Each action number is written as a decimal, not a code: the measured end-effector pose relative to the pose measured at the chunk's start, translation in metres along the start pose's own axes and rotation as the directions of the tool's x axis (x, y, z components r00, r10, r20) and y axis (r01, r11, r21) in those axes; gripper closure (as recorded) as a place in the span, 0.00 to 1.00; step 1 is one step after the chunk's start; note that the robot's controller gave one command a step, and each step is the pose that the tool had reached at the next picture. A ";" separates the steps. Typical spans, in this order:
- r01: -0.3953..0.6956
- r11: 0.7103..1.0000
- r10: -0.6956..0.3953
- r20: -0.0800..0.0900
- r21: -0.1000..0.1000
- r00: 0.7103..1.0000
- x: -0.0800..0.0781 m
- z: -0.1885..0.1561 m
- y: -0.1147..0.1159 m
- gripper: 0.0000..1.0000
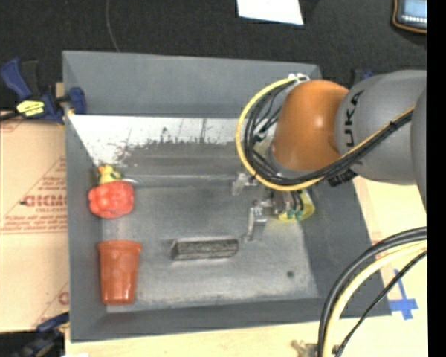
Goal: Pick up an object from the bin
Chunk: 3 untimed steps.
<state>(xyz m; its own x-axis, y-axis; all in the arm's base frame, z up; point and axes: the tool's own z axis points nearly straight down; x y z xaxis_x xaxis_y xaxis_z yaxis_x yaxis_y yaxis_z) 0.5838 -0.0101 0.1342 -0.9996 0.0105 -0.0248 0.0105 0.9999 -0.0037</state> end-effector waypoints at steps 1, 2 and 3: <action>0.011 1.000 -0.011 -0.004 0.001 1.000 0.007 -0.030 -0.003 0.00; 0.068 0.998 -0.068 -0.001 0.002 0.998 0.031 -0.056 -0.005 0.00; 0.140 0.990 -0.140 -0.004 0.000 0.990 0.026 0.002 0.043 0.00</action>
Offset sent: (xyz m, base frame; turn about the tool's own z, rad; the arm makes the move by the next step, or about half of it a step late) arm 0.0272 -0.0046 -0.0198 -0.2260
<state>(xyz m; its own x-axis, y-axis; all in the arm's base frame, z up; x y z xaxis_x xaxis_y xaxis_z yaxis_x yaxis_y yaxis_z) 0.5582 0.0327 0.1314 -0.9914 -0.1292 -0.0202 -0.1291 0.9916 -0.0074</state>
